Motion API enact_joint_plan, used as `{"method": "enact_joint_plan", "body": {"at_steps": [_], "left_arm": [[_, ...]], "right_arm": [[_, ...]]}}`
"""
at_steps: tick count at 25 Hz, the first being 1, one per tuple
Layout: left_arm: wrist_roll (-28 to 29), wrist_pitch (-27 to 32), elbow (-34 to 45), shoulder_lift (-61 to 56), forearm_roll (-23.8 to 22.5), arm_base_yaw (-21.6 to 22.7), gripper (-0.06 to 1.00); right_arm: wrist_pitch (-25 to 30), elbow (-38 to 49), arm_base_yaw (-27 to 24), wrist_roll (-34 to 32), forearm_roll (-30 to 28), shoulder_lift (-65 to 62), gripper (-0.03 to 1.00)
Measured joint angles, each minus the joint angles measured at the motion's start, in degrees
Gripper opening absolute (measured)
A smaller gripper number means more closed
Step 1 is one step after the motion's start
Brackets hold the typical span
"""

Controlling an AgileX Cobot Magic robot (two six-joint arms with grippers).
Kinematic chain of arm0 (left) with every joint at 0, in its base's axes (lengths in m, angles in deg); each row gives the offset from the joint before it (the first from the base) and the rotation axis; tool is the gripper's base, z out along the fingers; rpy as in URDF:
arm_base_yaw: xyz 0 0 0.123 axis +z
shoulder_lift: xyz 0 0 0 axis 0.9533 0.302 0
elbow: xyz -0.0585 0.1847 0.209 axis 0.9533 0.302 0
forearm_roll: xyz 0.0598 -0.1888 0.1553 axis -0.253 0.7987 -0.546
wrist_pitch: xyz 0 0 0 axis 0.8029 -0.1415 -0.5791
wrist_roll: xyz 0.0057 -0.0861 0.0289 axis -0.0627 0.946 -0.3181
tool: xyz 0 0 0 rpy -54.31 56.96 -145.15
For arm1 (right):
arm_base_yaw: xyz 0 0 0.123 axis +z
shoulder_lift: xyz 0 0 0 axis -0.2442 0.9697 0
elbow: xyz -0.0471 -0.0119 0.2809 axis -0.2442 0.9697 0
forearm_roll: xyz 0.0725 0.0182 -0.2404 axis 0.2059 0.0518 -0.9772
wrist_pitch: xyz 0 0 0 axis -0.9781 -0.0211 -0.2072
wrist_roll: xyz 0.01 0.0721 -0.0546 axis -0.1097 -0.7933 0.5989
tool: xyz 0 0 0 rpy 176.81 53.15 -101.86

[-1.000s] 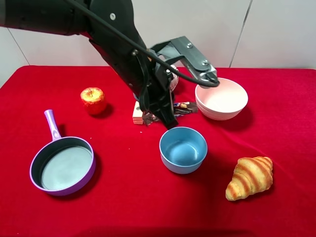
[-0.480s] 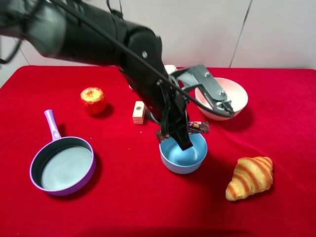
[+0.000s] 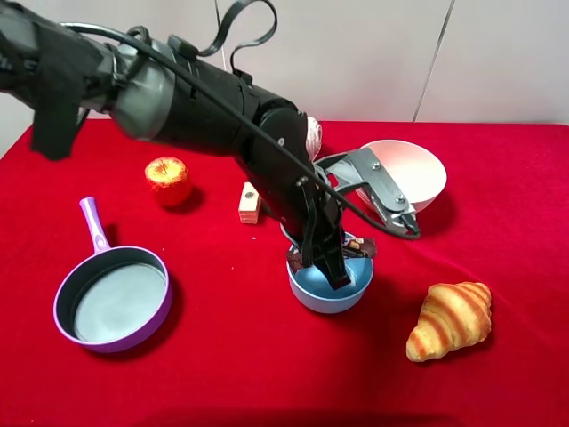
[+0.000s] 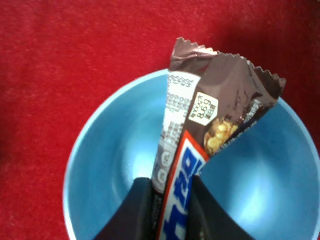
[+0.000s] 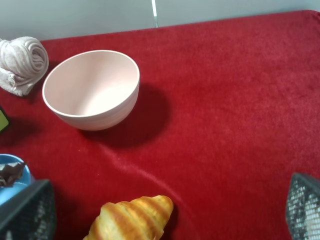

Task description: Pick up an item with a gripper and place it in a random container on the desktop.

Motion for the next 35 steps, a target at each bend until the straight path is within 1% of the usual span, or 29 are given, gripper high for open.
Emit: {"method": "enact_joint_plan", "body": {"at_steps": [5,22,23,25,27,30,31,33,35], "left_arm": [[0.0,-0.1,0.0,0.5,0.0,-0.6,0.14],[0.2,-0.2,0.0,0.6,0.0,-0.6,0.14],[0.2,-0.2,0.0,0.6,0.0,-0.6,0.17],[0.4,-0.2,0.0,0.6,0.0,-0.6,0.28],[1.0,-0.2,0.0,0.6,0.0,-0.6,0.46],[2.3,-0.2,0.0,0.6,0.0,-0.6,0.77],[2.6,-0.2,0.0,0.6,0.0,-0.6,0.86],[3.2,-0.2,0.0,0.6,-0.1,-0.6,0.94],[3.7,-0.2,0.0,0.6,-0.1,-0.6,0.97]], "right_arm": [[0.0,0.0,0.0,0.0,0.0,0.0,0.69],[0.0,0.0,0.0,0.0,0.0,0.0,0.69],[0.0,0.0,0.0,0.0,0.0,0.0,0.69],[0.0,0.0,0.0,0.0,0.0,0.0,0.69],[0.0,0.0,0.0,0.0,0.0,0.0,0.69],[0.0,0.0,0.0,0.0,0.0,0.0,0.69],[0.0,0.0,0.0,0.0,0.0,0.0,0.69],[0.0,0.0,0.0,0.0,0.0,0.0,0.69],[0.0,0.0,0.0,0.0,0.0,0.0,0.69]]}}
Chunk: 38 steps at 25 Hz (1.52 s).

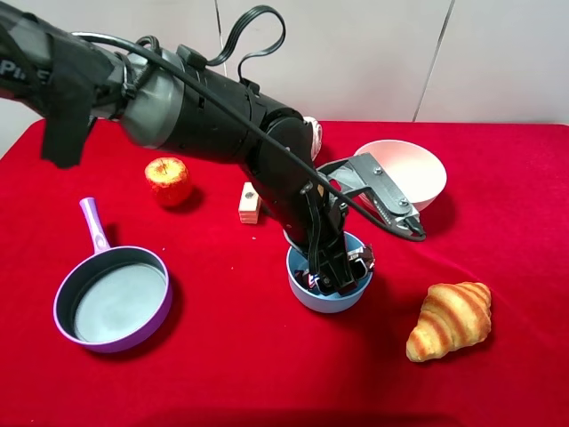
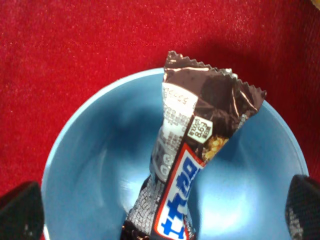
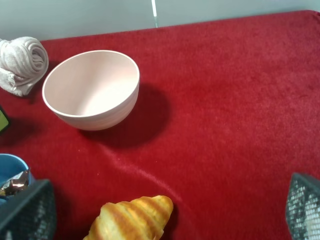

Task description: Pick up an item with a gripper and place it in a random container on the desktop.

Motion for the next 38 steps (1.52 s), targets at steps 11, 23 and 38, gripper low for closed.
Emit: {"method": "enact_joint_plan", "body": {"at_steps": [11,23,38], "left_arm": [[0.8,7.0,-5.2,0.0,0.1,0.0,0.99],[3.1,25.9,-15.3,-3.7,-0.7,0.0,0.99],[8.8,44.8,-15.3,-12.7,-2.9,-0.1,0.95]], "right_arm": [[0.0,0.0,0.0,0.0,0.0,0.0,0.69],[0.0,0.0,0.0,0.0,0.0,0.0,0.69],[0.0,0.0,0.0,0.0,0.0,0.0,0.69]]}}
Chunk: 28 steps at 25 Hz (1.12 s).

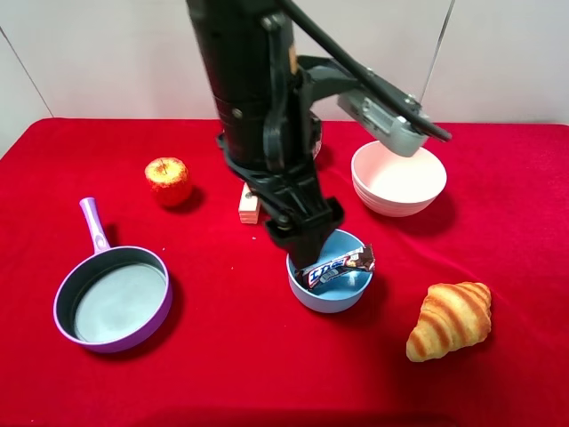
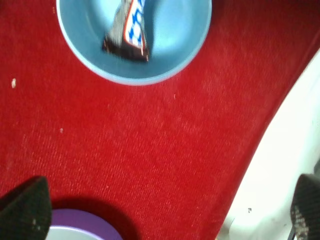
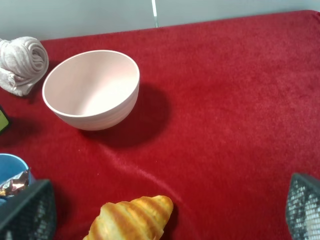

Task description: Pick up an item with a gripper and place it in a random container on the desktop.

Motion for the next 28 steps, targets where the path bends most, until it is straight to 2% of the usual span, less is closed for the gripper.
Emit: {"method": "enact_joint_plan", "body": {"at_steps": [5,11,28], "left_arm": [[1.6,0.0,0.6,-2.8,-0.2,0.0,0.94],[2.6,0.1,5.1,-10.5,-1.5,0.0,0.93],[2.8,0.2,26.3,-39.9,-2.7,0.0,0.92]], "right_arm": [[0.0,0.0,0.0,0.0,0.0,0.0,0.69],[0.0,0.0,0.0,0.0,0.0,0.0,0.69],[0.0,0.0,0.0,0.0,0.0,0.0,0.69]]}}
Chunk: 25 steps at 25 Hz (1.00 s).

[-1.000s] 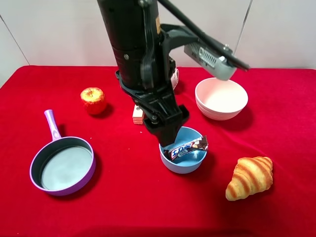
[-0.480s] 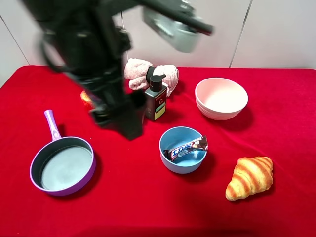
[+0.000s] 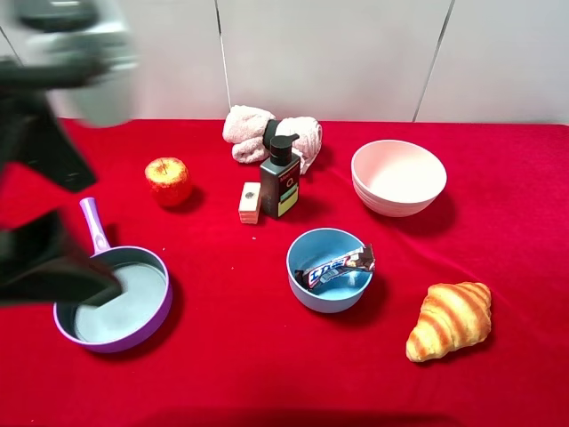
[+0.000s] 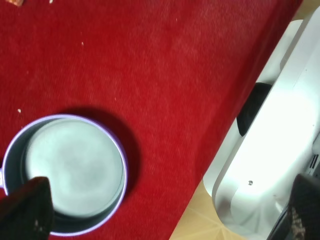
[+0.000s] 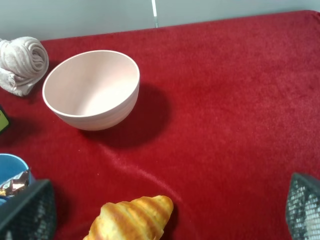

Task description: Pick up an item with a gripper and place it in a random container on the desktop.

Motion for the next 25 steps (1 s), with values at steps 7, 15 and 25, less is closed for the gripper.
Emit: {"method": "enact_joint_plan", "body": {"at_steps": [7,15,25], "left_arm": [[0.0,0.1,5.2,-13.0,-0.4,0.0,0.92],[6.4,0.1,11.5,-26.0,-2.9,0.5,0.92],[10.3,0.1,21.1,-41.8,-3.3,18.8,0.92]], "right_arm": [[0.0,0.0,0.0,0.0,0.0,0.0,0.69],[0.0,0.0,0.0,0.0,0.0,0.0,0.69],[0.0,0.0,0.0,0.0,0.0,0.0,0.69]]}}
